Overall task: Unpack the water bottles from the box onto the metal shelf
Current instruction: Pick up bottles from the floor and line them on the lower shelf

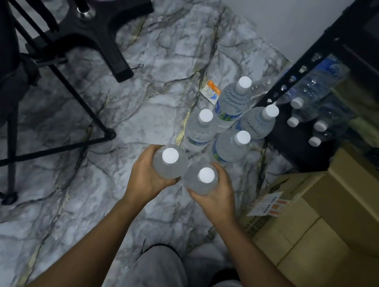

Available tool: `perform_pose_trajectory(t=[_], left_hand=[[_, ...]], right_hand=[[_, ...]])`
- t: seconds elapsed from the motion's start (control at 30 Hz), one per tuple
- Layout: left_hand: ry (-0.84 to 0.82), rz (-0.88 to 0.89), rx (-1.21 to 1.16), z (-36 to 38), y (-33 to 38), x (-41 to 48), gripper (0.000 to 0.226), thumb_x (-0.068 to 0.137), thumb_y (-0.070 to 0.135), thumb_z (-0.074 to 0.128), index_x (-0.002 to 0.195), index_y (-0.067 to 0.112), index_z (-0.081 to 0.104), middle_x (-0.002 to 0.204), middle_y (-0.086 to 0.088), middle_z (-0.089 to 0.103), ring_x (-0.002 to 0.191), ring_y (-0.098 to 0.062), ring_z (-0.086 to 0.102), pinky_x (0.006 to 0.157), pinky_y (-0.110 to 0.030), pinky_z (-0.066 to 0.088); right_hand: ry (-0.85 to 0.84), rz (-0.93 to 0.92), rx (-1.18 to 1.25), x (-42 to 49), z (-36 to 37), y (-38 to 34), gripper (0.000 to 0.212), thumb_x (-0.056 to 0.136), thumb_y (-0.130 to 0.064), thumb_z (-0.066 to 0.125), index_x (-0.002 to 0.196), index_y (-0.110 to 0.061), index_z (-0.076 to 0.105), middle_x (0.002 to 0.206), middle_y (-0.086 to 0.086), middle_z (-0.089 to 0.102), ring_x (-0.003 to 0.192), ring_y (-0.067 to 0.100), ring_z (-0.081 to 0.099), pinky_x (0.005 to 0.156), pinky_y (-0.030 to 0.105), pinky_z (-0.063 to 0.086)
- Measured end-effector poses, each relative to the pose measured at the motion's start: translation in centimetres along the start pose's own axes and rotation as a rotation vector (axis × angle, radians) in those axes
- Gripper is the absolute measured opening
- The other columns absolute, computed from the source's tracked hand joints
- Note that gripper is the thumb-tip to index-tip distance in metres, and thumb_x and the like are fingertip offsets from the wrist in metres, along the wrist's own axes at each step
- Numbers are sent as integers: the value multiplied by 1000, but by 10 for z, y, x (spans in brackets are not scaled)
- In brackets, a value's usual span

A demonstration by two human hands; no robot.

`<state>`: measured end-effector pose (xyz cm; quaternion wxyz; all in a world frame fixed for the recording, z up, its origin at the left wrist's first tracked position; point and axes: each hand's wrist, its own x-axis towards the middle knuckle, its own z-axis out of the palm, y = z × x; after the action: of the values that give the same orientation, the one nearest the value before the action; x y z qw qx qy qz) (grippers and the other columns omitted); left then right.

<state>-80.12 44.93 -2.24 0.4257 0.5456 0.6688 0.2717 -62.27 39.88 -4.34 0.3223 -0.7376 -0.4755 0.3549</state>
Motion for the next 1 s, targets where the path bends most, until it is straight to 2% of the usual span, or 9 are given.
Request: perform_pose_trajectory(t=[0.17, 0.27, 0.4, 0.6, 0.7, 0.77, 0.83, 0.93, 1.0], left_hand=[[-80, 81, 80, -18, 49, -16, 72, 52, 36, 96, 112, 35, 56, 110, 16, 65, 98, -4, 60, 77, -26, 52], [-129, 147, 124, -26, 90, -25, 70, 50, 38, 96, 108, 39, 56, 104, 20, 67, 96, -3, 63, 73, -24, 51], [-171, 283, 202, -28, 161, -43, 71, 48, 38, 95, 108, 40, 56, 100, 25, 66, 93, 4, 61, 66, -7, 41], [-214, 443, 220, -5, 283, -82, 84, 43, 48, 94, 117, 49, 53, 101, 32, 63, 96, 14, 57, 69, -12, 42], [-213, 515, 208, 21, 339, -101, 82, 39, 47, 93, 109, 55, 51, 95, 32, 62, 91, 12, 57, 68, -19, 47], [-232, 557, 189, 42, 375, -112, 75, 41, 42, 95, 99, 57, 50, 91, 34, 61, 84, 15, 57, 66, -15, 45], [-254, 590, 174, 62, 406, -122, 71, 41, 41, 96, 95, 58, 53, 87, 34, 63, 81, 17, 59, 62, -13, 43], [-303, 643, 115, 93, 449, -131, 73, 40, 40, 96, 102, 52, 59, 89, 28, 69, 83, 13, 64, 58, -15, 50], [-336, 663, 72, 115, 476, -136, 73, 37, 45, 94, 101, 50, 60, 92, 25, 71, 82, 5, 69, 62, -25, 59]], right_hand=[[20, -9, 59, -17, -46, -30, 78, 55, -36, 87, 123, -31, 50, 120, -4, 59, 114, 18, 56, 95, 42, 51], [63, -29, 75, -26, -83, -49, 75, 53, -39, 86, 120, -30, 53, 118, -6, 61, 113, 12, 58, 96, 37, 51], [125, -103, 69, -33, -154, -75, 77, 51, -27, 92, 109, -51, 46, 110, -34, 51, 105, -24, 47, 88, 1, 38], [274, -150, 113, -47, -277, -108, 76, 47, -34, 89, 102, -63, 47, 105, -38, 59, 102, -11, 57, 84, 16, 50], [370, -168, 99, -57, -342, -119, 75, 45, -35, 90, 105, -56, 50, 104, -32, 61, 100, -8, 59, 84, 21, 53], [419, -173, 82, -64, -384, -123, 77, 46, -36, 91, 110, -49, 52, 106, -23, 64, 99, -3, 61, 85, 27, 55], [482, -187, 56, -72, -423, -126, 75, 46, -39, 91, 110, -48, 52, 106, -21, 65, 99, -1, 62, 84, 25, 55], [572, -196, 67, -83, -476, -130, 65, 47, -36, 91, 96, -52, 51, 94, -31, 64, 92, -11, 62, 75, 7, 50], [628, -186, 90, -88, -510, -129, 62, 49, -31, 92, 93, -50, 53, 88, -36, 63, 90, -15, 61, 71, 2, 47]])
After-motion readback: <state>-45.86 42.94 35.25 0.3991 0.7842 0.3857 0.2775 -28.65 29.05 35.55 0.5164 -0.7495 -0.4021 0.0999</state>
